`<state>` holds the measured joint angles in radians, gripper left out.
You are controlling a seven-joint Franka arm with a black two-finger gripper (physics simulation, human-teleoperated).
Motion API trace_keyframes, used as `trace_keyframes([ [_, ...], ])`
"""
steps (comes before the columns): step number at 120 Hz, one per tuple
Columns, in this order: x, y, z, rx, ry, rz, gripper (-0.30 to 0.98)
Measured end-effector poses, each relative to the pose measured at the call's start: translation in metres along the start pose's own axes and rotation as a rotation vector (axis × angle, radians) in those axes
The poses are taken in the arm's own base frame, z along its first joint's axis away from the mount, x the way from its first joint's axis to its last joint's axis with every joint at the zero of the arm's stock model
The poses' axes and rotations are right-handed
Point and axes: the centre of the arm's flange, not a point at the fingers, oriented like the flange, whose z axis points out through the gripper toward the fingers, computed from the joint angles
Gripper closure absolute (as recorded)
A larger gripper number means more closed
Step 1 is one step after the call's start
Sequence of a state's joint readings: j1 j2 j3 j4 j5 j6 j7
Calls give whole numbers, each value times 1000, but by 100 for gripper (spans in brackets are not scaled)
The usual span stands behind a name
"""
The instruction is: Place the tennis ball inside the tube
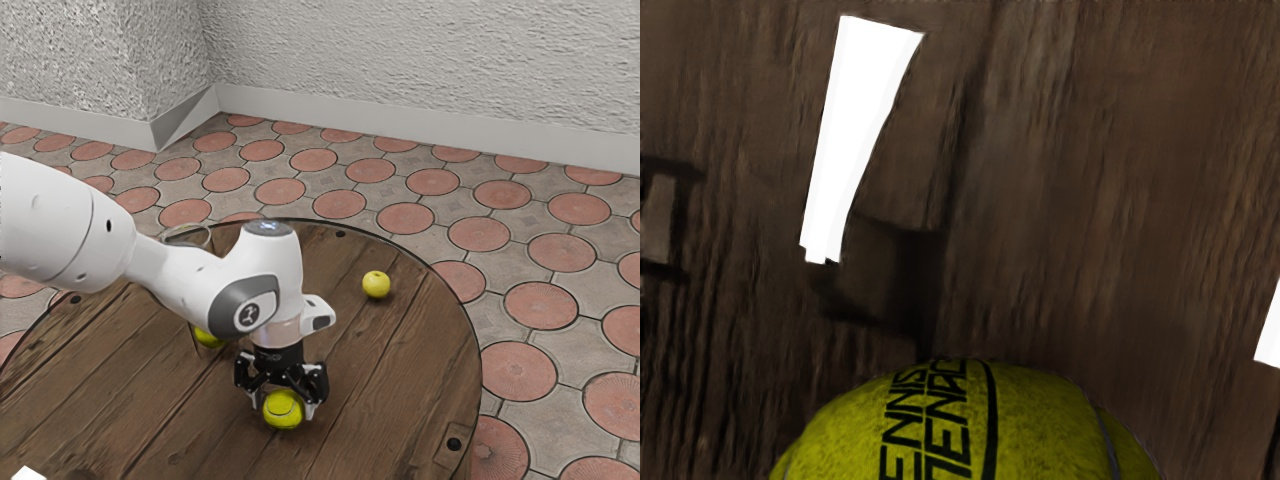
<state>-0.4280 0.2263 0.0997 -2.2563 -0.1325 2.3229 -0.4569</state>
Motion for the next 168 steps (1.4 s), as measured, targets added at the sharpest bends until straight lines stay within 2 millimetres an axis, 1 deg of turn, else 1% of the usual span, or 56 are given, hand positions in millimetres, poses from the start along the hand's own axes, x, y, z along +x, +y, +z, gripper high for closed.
trace_keyframes([
  [4, 0, 0, 1, -1, -1, -5, 2],
  [20, 2, 2, 0, -6, 5, -15, 17],
  [34, 2, 2, -3, -10, 10, -22, 25],
  [42, 2, 3, -8, -14, 19, -23, 29],
  [48, 2, 4, -21, -19, 39, -17, 32],
  [52, 3, 6, -39, -22, 67, -5, 35],
  [56, 6, 9, -63, -24, 100, 10, 37],
  [64, 20, 17, -122, -18, 176, 37, 41],
  [67, 26, 20, -148, -14, 208, 44, 42],
  [71, 33, 21, -181, -4, 245, 48, 42],
  [75, 41, 17, -214, 3, 276, 40, 43],
  [80, 50, 4, -257, 10, 311, 15, 43],
  [83, 55, -8, -282, 19, 333, -3, 44],
  [87, 61, -28, -310, 34, 352, -32, 44],
  [91, 65, -49, -329, 52, 359, -63, 44],
  [97, 67, -80, -346, 79, 349, -107, 44],
  [102, 70, -107, -352, 96, 328, -145, 44],
  [112, 79, -161, -354, 105, 276, -221, 44],
  [116, 83, -178, -350, 106, 249, -244, 43],
  [121, 92, -190, -335, 108, 204, -261, 43],
  [125, 97, -191, -327, 109, 178, -259, 44],
  [134, 101, -182, -315, 107, 141, -232, 44],
  [140, 102, -179, -309, 102, 120, -219, 44],
  [154, 90, -182, -297, 89, 88, -198, 42],
  [168, 82, -182, -289, 81, 77, -180, 41],
])
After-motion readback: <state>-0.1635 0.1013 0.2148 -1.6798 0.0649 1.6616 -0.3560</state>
